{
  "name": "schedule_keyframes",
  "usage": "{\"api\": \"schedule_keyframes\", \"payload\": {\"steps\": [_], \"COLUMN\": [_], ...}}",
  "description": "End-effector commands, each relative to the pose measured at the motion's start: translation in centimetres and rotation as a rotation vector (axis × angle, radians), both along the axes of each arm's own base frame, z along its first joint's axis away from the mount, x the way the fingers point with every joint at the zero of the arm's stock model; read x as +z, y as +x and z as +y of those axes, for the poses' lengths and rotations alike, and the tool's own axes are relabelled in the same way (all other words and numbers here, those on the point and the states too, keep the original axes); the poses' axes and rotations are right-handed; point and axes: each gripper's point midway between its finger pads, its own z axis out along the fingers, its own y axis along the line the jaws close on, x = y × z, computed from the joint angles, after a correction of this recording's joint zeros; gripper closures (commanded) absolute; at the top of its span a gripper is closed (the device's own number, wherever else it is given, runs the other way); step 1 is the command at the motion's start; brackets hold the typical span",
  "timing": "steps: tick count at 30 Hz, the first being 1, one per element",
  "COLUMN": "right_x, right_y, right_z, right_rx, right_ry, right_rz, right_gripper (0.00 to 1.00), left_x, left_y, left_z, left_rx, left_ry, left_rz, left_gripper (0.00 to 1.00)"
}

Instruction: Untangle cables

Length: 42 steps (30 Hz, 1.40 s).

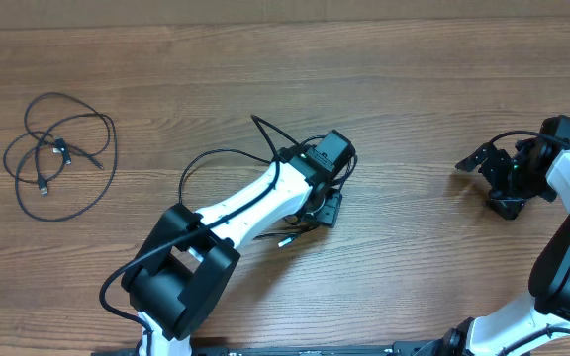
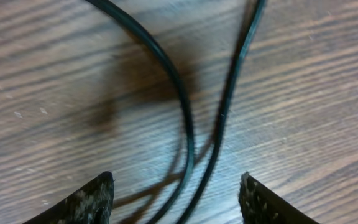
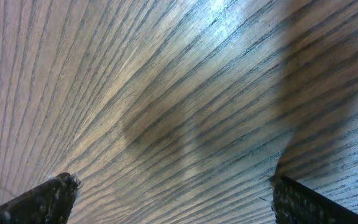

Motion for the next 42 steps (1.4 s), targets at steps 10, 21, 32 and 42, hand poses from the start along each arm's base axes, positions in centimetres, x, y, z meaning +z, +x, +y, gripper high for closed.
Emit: {"api": "schedule_keyframes", "payload": {"steps": [10, 21, 32, 42], "right_x": [0.6, 0.6, 0.6, 0.6], "right_y": [0.8, 0.8, 0.8, 0.8], "right_z": [-0.5, -0.5, -0.5, -0.5], "right_rx": [0.002, 0.002, 0.002, 0.002], "right_ry": [-0.015, -0.015, -0.015, -0.015], "right_rz": [-0.023, -0.023, -0.023, -0.023], "right_gripper": [0.00, 0.00, 0.00, 0.00], "left_x": [-2.7, -3.2, -3.3, -3.5], "left_y": [-1.5, -1.6, -2.1, -3.0], "left_z": [-0.9, -0.8, -0.4, 0.5], "left_rx": [0.020, 0.019, 0.018, 0.018], "left_ry": [-0.002, -0.005, 0.010, 0.049], "left_rz": [-0.031, -0.034, -0.014, 0.022], "left_gripper": [0.29, 0.30, 0.30, 0.28]}}
